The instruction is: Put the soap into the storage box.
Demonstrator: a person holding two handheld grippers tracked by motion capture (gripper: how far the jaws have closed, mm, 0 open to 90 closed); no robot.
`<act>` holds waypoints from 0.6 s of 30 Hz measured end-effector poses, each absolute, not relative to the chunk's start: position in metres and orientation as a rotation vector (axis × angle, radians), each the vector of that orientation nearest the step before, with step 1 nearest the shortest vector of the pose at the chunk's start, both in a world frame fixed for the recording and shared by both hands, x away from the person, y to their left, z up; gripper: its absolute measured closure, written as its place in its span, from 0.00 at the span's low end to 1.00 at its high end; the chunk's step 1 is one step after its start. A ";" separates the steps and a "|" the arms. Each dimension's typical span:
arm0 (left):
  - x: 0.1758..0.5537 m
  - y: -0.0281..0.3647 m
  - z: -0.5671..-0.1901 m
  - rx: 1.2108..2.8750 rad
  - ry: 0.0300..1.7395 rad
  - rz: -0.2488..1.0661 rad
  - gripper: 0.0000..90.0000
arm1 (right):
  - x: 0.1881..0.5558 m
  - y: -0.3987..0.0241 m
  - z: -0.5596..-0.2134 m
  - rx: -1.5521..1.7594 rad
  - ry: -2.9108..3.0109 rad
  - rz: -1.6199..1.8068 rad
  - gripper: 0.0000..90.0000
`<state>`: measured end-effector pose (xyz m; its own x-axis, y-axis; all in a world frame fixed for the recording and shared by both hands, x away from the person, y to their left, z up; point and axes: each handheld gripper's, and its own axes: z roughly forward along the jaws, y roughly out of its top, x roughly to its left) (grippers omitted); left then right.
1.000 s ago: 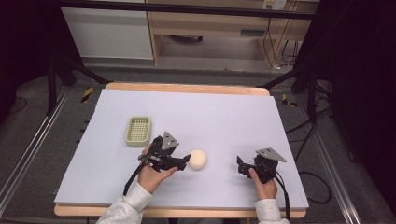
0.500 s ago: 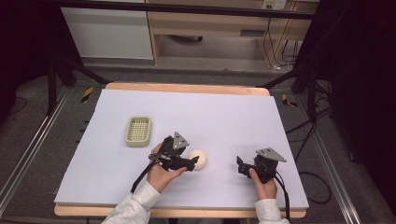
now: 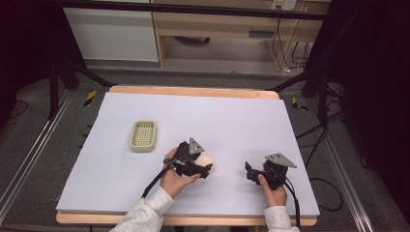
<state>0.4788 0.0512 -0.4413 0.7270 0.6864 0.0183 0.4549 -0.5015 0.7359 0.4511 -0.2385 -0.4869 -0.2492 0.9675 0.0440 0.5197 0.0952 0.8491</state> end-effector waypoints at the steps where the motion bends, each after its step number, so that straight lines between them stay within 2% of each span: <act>1: 0.479 0.051 -0.442 2.185 0.864 0.399 0.22 | 0.451 -0.239 -0.487 1.455 1.831 1.060 0.04; 18: 0.482 0.042 -0.452 2.215 0.875 0.383 0.22 | 0.451 -0.239 -0.487 1.457 1.835 1.062 0.04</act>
